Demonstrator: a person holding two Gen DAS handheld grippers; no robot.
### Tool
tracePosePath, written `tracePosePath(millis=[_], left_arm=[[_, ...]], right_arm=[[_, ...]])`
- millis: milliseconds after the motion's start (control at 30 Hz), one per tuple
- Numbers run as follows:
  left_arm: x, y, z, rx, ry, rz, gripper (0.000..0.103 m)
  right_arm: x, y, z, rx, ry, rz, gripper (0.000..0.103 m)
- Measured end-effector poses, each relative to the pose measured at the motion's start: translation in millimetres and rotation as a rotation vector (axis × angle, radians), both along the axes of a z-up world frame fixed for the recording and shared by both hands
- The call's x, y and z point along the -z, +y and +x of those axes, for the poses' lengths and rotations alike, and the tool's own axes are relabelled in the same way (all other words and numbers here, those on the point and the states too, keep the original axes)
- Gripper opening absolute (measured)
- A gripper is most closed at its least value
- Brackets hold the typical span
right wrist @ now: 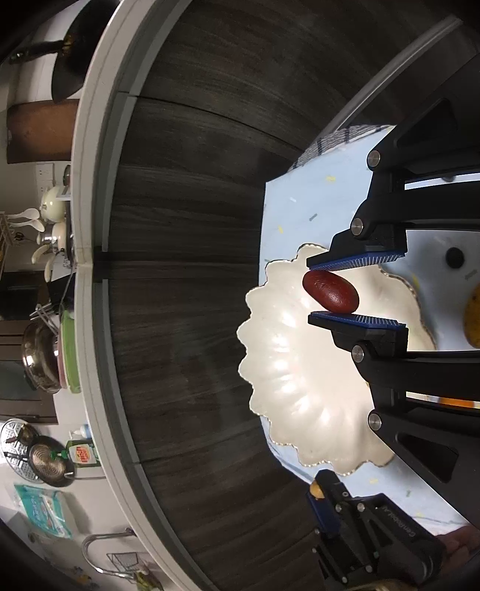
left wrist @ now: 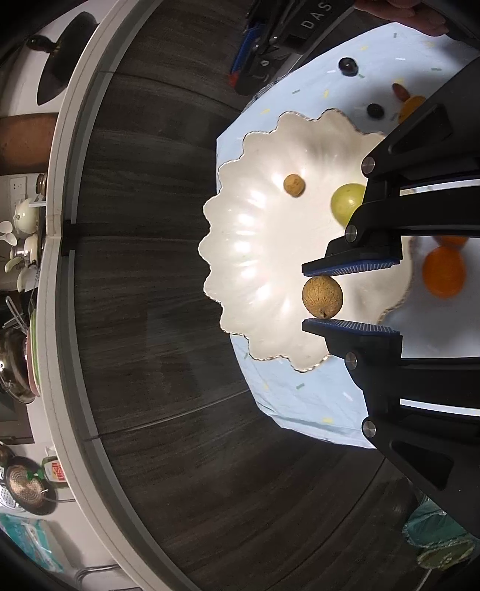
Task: Organize fruits
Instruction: 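Carry both fruits over the white bowl and open both tools to release them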
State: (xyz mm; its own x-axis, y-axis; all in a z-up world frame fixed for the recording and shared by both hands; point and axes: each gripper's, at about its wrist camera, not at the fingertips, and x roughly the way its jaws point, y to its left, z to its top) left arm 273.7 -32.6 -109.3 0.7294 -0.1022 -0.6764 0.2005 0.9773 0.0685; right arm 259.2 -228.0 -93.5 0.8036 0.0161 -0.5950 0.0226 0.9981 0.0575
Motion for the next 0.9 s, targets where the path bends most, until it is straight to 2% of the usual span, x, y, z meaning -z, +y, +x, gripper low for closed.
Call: tracePosePath(millis=[500,700,833,900], left_arm=[[21,-3,30,-0.006,0.045,0.013,0.023],[32,-5,37,0.002,0.093,0.000,0.024],[32,-6,37,-0.005,0.097,0.001,0.037],[30,-5,35,-0.010,0.087,0.007,0.048]], right_arm=[[30,-2,27,-0.014,0.101,0.020,0.024],[35,-2,33,-0.017,0.128,0.027,0.024],[36,-3,35,-0.015,0.143,0.034,0.026],[36,-4,36,-0.011,0.147,0.035,0.036]])
